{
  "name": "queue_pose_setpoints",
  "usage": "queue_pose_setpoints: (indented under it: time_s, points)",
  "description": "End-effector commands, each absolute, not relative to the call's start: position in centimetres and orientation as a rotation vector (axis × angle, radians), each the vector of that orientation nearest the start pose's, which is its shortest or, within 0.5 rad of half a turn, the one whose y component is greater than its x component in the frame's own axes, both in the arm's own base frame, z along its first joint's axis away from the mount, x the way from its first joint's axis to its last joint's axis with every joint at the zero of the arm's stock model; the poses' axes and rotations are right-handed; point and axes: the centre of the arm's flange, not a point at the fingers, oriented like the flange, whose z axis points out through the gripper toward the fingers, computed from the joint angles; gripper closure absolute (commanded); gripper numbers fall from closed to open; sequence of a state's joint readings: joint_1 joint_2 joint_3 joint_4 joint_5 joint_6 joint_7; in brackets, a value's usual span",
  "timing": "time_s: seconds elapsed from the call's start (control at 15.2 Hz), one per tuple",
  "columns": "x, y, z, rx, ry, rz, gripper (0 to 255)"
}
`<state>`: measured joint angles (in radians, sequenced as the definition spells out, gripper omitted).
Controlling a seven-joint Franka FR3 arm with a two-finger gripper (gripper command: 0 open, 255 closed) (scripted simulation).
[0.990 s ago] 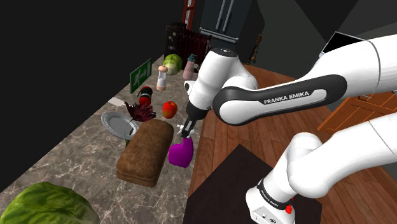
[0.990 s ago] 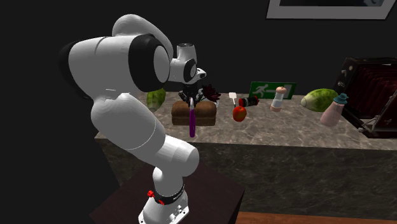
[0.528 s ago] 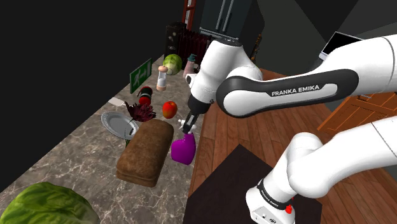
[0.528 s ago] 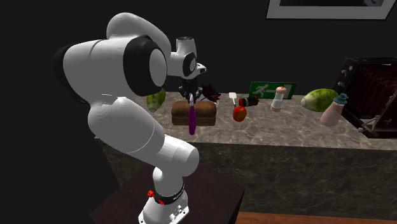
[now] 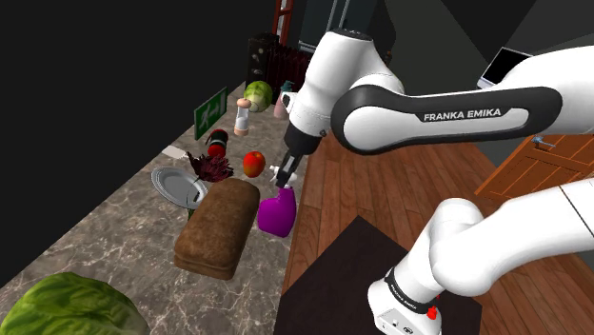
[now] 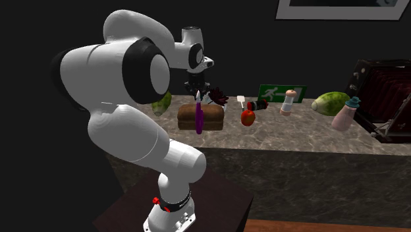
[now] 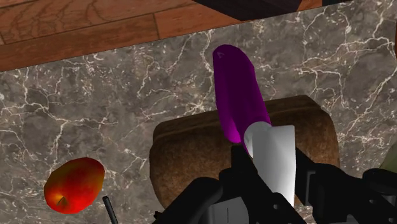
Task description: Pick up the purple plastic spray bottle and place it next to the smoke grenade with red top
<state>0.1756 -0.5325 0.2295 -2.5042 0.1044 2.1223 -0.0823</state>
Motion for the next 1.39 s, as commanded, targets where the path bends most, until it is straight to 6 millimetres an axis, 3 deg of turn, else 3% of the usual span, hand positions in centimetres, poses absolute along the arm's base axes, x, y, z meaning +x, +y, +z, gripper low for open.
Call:
queue_pose_setpoints:
  time_s: [0.0,1.32]
  points:
    - [36.6,16.6,48.5,-3.068,-0.648,-0.225,255]
    - [36.6,16.6,59.0,-3.068,-0.648,-0.225,255]
